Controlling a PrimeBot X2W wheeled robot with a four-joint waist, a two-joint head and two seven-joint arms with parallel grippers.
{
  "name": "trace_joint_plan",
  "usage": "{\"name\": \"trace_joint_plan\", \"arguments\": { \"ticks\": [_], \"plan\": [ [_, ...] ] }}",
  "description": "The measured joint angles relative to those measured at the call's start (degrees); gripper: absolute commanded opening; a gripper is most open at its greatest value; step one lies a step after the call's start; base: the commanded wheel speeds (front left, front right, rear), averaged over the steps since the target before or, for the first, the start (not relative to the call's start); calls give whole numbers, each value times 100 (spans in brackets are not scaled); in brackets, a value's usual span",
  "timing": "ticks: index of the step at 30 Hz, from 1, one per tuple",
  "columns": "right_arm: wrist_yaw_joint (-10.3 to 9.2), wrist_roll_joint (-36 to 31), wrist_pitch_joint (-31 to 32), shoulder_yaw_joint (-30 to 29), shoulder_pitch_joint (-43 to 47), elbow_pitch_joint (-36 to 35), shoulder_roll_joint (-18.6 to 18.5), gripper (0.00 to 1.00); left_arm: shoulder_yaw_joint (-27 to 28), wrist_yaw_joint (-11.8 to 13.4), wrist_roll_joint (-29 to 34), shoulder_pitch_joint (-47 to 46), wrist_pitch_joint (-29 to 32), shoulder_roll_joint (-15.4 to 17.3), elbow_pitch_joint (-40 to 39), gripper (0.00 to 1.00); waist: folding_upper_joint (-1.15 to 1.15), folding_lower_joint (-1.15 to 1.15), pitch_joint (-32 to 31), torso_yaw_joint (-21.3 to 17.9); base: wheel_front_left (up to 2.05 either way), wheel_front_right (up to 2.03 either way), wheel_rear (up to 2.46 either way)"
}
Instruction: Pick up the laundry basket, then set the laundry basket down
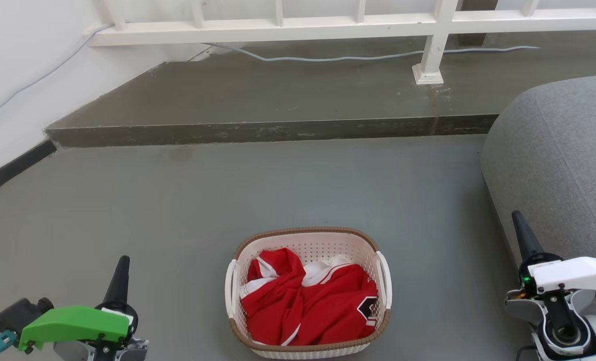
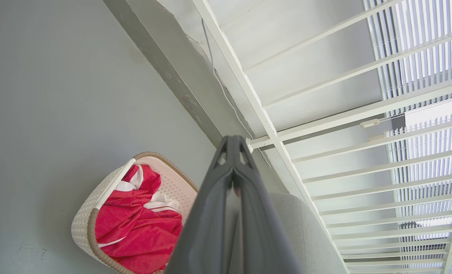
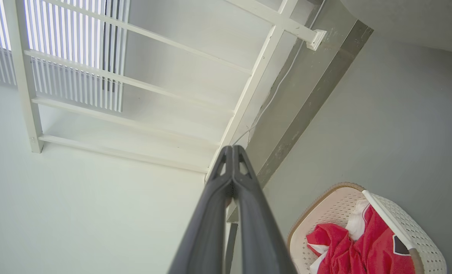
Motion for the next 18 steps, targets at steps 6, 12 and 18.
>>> {"name": "trace_joint_plan", "arguments": {
  "ticks": [6, 12, 18],
  "plan": [
    [52, 365, 75, -97, -9, 45, 48, 0, 111, -70, -366, -7, 80, -8, 91, 0, 0, 0, -12, 6, 0, 0, 0],
    [154, 792, 191, -214, -54, 82, 94, 0, 187, -172, -818, -34, 152, -18, 135, 0, 0, 0, -27, 13, 0, 0, 0],
    [245, 1243, 297, -345, -122, 129, 138, 0, 319, -269, -1270, -146, 246, -30, 191, 0, 0, 0, -42, 20, 0, 0, 0]
  ]
}}
